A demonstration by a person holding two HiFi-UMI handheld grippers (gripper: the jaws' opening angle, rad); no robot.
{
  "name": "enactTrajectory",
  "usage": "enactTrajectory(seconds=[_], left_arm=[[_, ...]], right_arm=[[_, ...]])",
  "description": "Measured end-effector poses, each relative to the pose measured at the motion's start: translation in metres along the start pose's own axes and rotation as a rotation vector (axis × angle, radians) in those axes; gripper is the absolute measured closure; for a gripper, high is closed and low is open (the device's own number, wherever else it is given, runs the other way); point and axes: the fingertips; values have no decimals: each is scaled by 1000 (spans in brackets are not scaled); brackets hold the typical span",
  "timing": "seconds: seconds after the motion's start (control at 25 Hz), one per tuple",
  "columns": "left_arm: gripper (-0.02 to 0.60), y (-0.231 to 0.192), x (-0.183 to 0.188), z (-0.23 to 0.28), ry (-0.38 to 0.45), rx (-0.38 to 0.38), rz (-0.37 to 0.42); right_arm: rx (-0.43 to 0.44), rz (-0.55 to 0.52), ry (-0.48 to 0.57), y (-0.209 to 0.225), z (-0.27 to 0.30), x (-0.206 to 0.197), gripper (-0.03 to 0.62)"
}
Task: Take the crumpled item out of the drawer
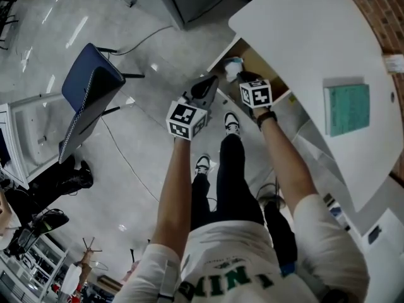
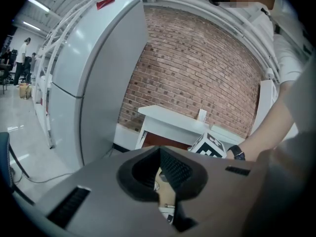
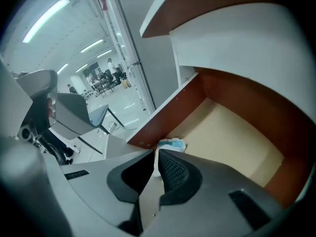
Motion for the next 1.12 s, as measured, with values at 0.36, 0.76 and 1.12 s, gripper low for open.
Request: enactTrajectory(seconds=[0.36, 0.76, 1.12], left_arm=[[583, -14, -18, 15, -16, -25, 37], [583, -20, -29, 31, -23, -15, 59], [583, -17, -31, 28, -18, 5, 43]], right_arm=[[-36, -11, -31, 18, 39, -19, 477], [-85, -34, -78, 40, 75, -30, 413], [-44, -51, -96, 24, 63, -33, 533]])
Point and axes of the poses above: the fingertips, and each gripper's own axes: z forward along the fingers, y to its right, x out of its top, and after that the axes turned 9 degrees about z, right-handed
